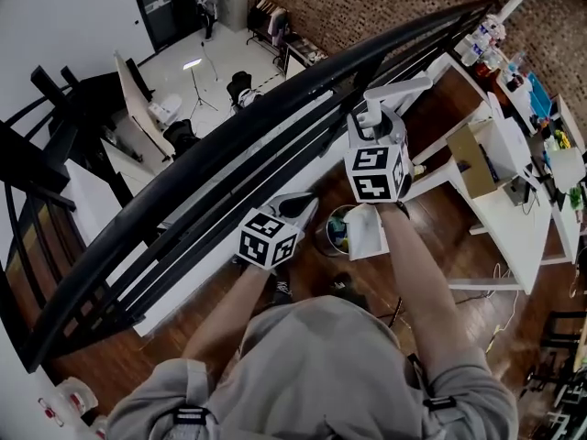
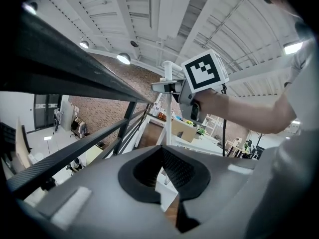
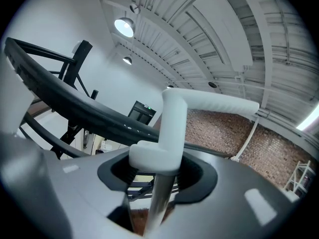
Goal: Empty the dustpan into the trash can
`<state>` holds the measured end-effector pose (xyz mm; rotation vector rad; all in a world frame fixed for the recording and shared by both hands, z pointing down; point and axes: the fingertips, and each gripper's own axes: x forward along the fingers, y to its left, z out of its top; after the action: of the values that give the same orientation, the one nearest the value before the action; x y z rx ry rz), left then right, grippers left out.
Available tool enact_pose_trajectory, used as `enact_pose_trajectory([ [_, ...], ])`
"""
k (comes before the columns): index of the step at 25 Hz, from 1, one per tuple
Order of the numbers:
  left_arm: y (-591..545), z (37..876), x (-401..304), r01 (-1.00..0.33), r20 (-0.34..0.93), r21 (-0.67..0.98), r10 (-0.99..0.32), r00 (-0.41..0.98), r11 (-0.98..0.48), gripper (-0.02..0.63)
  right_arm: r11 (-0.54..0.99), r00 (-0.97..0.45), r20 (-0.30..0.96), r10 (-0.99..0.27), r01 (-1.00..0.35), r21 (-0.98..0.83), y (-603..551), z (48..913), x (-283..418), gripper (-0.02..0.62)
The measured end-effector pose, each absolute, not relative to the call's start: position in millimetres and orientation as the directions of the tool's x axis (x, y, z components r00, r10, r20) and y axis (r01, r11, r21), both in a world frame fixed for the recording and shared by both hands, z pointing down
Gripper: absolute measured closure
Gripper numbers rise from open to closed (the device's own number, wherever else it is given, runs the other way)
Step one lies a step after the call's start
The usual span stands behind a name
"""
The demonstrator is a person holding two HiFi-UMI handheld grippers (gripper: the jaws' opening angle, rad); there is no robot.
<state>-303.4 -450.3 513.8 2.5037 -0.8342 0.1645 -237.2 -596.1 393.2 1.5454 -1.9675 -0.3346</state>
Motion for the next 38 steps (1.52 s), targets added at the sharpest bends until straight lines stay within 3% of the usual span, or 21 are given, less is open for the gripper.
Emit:
enact_pose_trajectory([
  [7,-441,513,-300,-0.592,0.253,0.417,-0.537,0.805,-0.69,0.603,0.296,-0.141,0.291,-0.946,-0.744,0.599,-583,394,-251,0.403],
  [24,-423,523,-377,-0.715,0.269,0.434,-0.678,0.684,-0.549,0.603,0.407,-0.244,0.327,-0.913,-0.574,0.71,-571,434,-343,0.41],
  [25,-422,524,-378,-0.717,0.271,0.435,-0.68,0.681,-0.545,0.603,0.392,-0.234,0.314,-0.92,-0.546,0.74,-570,434,-344,0.416],
  [26,-421,525,-379,-0.718,0.273,0.436,-0.681,0.68,-0.542,0.603,0.383,-0.231,0.305,-0.924,-0.524,0.761,-569,433,-345,0.486],
  [38,-427,526,-370,-0.697,0.27,0.444,-0.657,0.703,-0.563,0.603,0.431,-0.273,0.333,-0.902,-0.551,0.715,-570,429,-329,0.495],
])
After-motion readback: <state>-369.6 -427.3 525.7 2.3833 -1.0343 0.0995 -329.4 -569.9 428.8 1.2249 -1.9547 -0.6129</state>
